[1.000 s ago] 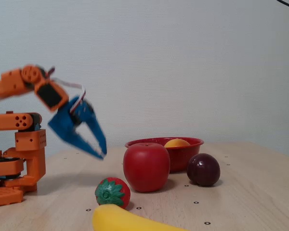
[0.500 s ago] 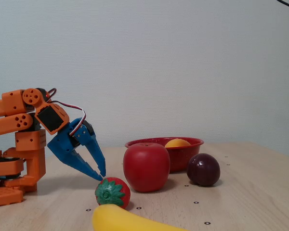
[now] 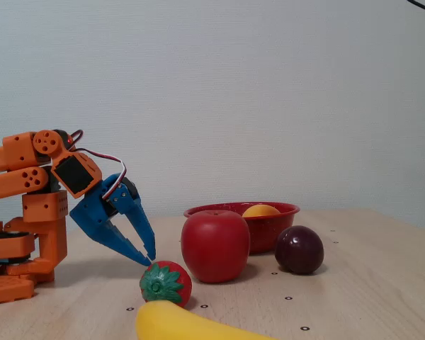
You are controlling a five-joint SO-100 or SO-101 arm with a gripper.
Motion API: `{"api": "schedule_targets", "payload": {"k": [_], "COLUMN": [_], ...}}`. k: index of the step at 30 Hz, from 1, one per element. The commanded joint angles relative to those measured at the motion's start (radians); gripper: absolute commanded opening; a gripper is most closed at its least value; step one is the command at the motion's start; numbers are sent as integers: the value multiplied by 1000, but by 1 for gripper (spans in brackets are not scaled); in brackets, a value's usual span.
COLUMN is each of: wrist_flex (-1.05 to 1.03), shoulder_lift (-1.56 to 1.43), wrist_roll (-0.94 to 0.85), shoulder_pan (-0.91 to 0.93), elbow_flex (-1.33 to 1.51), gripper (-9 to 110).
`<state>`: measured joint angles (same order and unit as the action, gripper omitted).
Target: Put the peach in the red bowl.
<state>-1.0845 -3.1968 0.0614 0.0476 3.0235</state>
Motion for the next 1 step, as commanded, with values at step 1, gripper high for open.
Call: {"api": "schedule_targets", "payload": {"k": [1], "wrist_flex": [35], "shoulder_lift": [-9], "wrist_roll": [0], "shoulder_pan": [17], "elbow_flex": [-15], "gripper": [0]}}
